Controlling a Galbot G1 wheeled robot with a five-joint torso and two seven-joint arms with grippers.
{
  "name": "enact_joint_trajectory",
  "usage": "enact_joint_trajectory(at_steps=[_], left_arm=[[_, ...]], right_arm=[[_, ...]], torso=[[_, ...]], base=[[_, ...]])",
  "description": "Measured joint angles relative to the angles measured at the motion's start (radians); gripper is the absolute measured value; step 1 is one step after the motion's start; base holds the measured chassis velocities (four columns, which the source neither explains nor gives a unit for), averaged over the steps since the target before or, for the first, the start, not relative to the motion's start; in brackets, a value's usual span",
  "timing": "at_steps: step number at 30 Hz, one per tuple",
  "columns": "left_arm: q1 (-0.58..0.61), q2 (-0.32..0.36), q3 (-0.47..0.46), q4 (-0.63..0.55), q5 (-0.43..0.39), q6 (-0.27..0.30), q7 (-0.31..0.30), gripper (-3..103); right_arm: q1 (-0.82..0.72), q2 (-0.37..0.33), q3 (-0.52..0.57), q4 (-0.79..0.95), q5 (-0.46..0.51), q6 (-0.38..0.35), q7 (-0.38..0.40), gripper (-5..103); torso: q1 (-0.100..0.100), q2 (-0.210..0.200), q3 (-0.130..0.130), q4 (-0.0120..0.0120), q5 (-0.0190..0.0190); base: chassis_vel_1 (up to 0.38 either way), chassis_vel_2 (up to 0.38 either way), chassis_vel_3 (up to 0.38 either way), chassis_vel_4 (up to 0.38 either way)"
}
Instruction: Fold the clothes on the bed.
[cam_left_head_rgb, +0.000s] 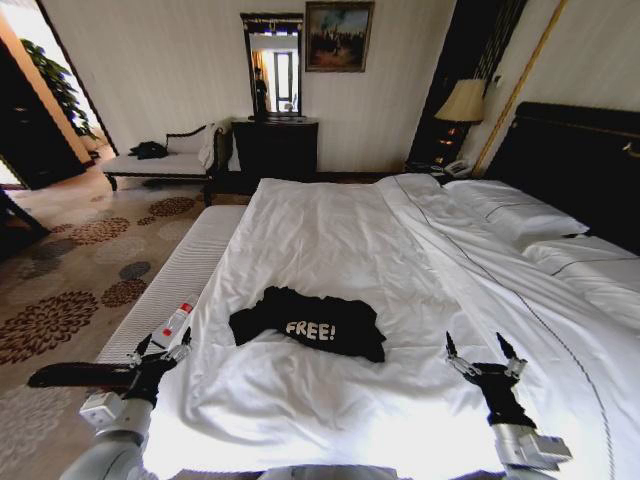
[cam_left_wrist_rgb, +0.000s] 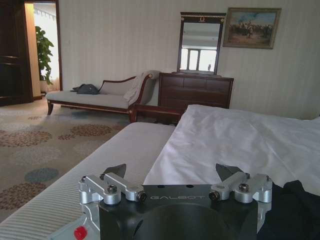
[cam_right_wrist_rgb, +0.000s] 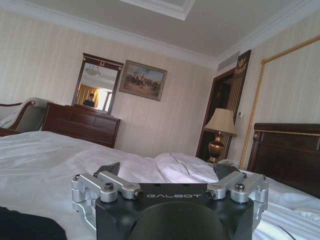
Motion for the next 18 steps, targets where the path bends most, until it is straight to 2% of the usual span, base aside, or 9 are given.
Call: enact_joint_trajectory(at_steps=[6, 9, 10, 11, 12, 13, 15, 17, 18], left_arm=[[0.001, 0.001, 0.000, -0.001, 0.002, 0.002, 0.000, 100], [0.002, 0.009, 0.001, -0.004, 0.002, 0.004, 0.000, 100], [0.002, 0.009, 0.001, -0.004, 0.002, 0.004, 0.000, 100], [0.000, 0.015, 0.001, -0.004, 0.002, 0.006, -0.001, 100], [-0.002, 0.020, 0.002, -0.004, 0.002, 0.007, -0.001, 100], [-0.002, 0.020, 0.002, -0.004, 0.002, 0.007, -0.001, 100], [-0.027, 0.050, 0.020, 0.008, 0.002, 0.018, -0.004, 100], [-0.035, 0.060, 0.026, 0.013, 0.002, 0.021, -0.004, 100], [-0.049, 0.080, 0.037, 0.023, 0.003, 0.026, -0.005, 100]], right_arm=[[0.001, -0.040, -0.017, 0.013, 0.037, -0.008, -0.019, 100], [-0.003, -0.098, -0.035, 0.046, 0.120, -0.078, -0.026, 100], [-0.003, -0.098, -0.035, 0.046, 0.120, -0.078, -0.026, 100], [-0.003, -0.150, -0.044, 0.064, 0.188, -0.134, -0.026, 100], [-0.002, -0.174, -0.047, 0.070, 0.218, -0.160, -0.025, 100], [-0.002, -0.174, -0.047, 0.070, 0.218, -0.160, -0.025, 100], [0.000, -0.262, -0.044, 0.081, 0.295, -0.224, -0.022, 100], [0.001, -0.283, -0.043, 0.082, 0.309, -0.235, -0.021, 100], [0.014, -0.349, -0.045, 0.082, 0.350, -0.274, -0.019, 100]], torso=[[0.000, 0.000, 0.000, -0.0001, 0.0005], [0.000, 0.000, 0.000, -0.0001, 0.0001], [0.000, 0.000, 0.000, -0.0001, 0.0001], [0.000, 0.000, 0.000, -0.0001, -0.0001], [0.000, 0.000, 0.000, 0.0000, -0.0001], [0.000, 0.000, 0.000, 0.0000, -0.0001], [0.000, 0.000, 0.000, 0.0002, 0.0000], [0.000, 0.000, 0.000, 0.0001, 0.0000], [0.000, 0.000, 0.000, -0.0008, -0.0001]], base=[[-0.057, -0.021, 0.055, 0.022], [0.000, 0.000, 0.000, 0.000], [0.000, 0.000, 0.000, 0.000], [0.000, 0.000, 0.000, 0.000], [0.000, 0.000, 0.000, 0.000], [0.000, 0.000, 0.000, 0.000], [0.000, 0.000, 0.000, 0.000], [0.000, 0.000, 0.000, 0.000], [0.000, 0.000, 0.000, 0.000]])
